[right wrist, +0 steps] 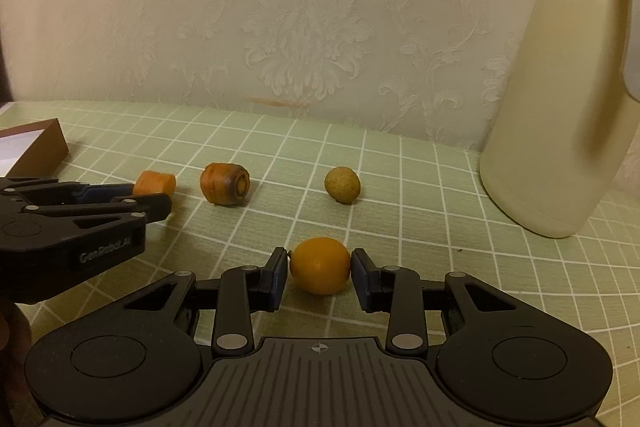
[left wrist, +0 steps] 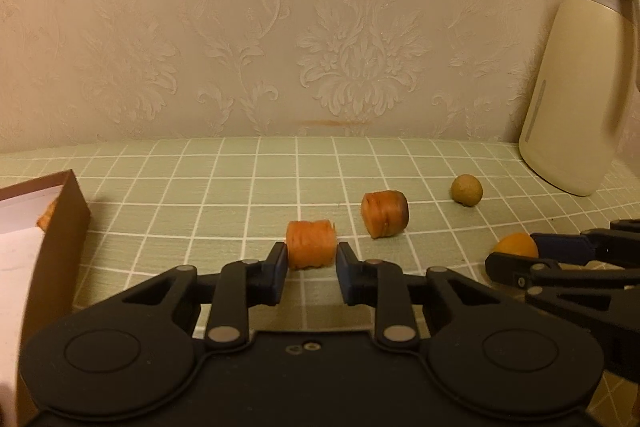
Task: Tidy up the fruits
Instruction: 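Grasp an orange cylindrical piece with the left tool while the right tool grasps a small orange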
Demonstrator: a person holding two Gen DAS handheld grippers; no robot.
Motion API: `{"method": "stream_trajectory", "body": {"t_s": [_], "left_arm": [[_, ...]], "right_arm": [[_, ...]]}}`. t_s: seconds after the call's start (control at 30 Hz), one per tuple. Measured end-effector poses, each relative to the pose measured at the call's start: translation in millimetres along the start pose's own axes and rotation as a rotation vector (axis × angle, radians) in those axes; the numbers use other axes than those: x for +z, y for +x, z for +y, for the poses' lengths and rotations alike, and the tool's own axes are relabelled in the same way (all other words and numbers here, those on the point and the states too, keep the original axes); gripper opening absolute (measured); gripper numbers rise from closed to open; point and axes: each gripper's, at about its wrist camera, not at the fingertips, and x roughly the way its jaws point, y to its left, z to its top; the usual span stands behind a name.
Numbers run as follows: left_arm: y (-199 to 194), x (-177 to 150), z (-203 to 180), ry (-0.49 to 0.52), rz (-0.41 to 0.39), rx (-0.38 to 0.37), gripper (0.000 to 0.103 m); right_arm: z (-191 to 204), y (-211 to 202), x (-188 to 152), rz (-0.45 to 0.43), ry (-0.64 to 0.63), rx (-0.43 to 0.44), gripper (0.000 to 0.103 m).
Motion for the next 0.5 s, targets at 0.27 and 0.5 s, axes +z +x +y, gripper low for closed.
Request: {"method": "stream_trajectory", "body": {"t_s": [0.27, 0.5], "left_arm": [[-16, -7, -2, 0.039, 0.014, -0.003, 0.017], [-7, -6, -7, 0.041, 0.006, 0.0, 0.017]], "right_arm": [[3, -7, -5, 0.014, -0.004, -0.004, 0.035], [2, -6, -9, 0.03, -0.011, 0.006, 0.035]]}}
